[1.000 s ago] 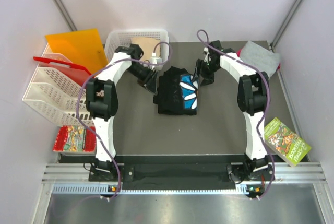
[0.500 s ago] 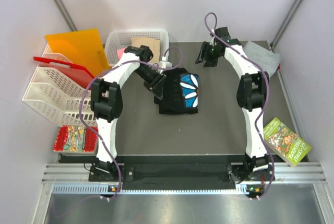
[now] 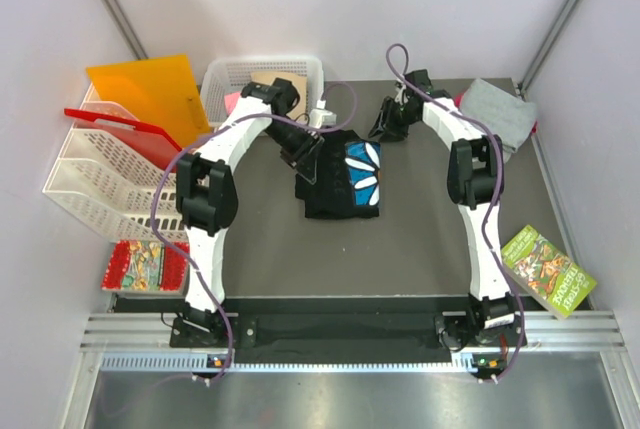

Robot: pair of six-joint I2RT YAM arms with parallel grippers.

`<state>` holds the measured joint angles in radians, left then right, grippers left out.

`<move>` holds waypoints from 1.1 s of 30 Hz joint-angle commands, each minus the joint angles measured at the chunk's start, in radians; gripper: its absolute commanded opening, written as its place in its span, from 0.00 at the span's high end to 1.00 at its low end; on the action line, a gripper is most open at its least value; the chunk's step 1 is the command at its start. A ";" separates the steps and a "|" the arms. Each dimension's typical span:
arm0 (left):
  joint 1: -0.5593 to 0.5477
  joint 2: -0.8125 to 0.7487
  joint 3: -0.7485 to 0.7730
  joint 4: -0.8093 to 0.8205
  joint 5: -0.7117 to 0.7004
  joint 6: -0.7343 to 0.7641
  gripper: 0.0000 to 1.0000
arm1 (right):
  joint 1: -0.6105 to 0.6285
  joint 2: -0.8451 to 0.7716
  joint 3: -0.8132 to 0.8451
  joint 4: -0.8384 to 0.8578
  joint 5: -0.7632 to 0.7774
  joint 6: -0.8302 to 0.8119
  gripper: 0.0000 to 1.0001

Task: Fold and stack the t-shirts
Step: Smooth out wrinkles on the folded tshirt

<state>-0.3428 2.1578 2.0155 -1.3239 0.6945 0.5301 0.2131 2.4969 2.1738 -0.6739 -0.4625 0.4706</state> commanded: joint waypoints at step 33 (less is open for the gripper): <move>0.030 -0.111 0.051 -0.109 -0.104 0.033 0.59 | 0.031 -0.577 -0.485 -0.411 0.383 -0.089 0.40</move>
<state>-0.3096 2.1307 2.0411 -1.3365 0.5812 0.5449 0.3851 1.9350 1.4906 -1.1084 -0.1841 0.3378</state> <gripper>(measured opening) 0.415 0.540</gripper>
